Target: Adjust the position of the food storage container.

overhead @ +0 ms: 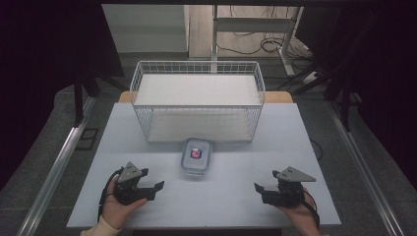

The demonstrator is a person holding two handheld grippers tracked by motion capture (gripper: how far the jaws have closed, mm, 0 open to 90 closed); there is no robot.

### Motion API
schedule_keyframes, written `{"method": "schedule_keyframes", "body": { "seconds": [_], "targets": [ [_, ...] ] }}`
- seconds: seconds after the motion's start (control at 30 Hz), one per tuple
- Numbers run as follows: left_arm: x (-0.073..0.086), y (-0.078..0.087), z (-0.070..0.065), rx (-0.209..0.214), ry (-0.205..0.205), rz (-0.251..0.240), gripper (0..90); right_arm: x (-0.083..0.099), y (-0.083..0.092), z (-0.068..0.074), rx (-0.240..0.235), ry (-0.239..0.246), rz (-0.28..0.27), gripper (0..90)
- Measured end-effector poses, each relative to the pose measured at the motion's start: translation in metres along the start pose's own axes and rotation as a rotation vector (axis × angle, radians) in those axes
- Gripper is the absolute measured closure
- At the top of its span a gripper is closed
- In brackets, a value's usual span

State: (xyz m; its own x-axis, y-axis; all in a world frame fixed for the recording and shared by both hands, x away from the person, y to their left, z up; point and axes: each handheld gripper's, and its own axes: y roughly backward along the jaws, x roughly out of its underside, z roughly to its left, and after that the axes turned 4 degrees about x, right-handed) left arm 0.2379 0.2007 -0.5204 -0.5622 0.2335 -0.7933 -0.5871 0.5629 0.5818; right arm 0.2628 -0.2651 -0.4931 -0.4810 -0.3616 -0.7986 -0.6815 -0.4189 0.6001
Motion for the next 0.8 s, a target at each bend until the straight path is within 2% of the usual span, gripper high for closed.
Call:
{"method": "schedule_keyframes", "body": {
  "seconds": [0.2,0.4,0.47,0.57,0.8],
  "targets": [
    [-0.001,-0.001,-0.001,-0.006,-0.006,0.007,21.9,-0.001,-0.001,0.002,-0.008,0.004,0.003,18.5],
    [-0.004,0.004,0.002,-0.004,0.009,-0.010,21.9,0.000,-0.001,0.001,-0.007,0.000,0.003,18.8],
    [-0.008,0.005,0.003,-0.007,0.016,-0.021,22.0,0.000,-0.001,0.002,-0.006,0.001,0.005,18.9],
    [-0.014,0.005,0.003,0.014,0.032,-0.028,22.2,0.000,-0.002,0.002,-0.007,0.002,0.007,19.0],
    [-0.033,0.006,0.003,0.023,0.029,-0.026,25.9,-0.001,0.000,0.005,-0.005,0.005,0.006,19.2]
  ]
}}
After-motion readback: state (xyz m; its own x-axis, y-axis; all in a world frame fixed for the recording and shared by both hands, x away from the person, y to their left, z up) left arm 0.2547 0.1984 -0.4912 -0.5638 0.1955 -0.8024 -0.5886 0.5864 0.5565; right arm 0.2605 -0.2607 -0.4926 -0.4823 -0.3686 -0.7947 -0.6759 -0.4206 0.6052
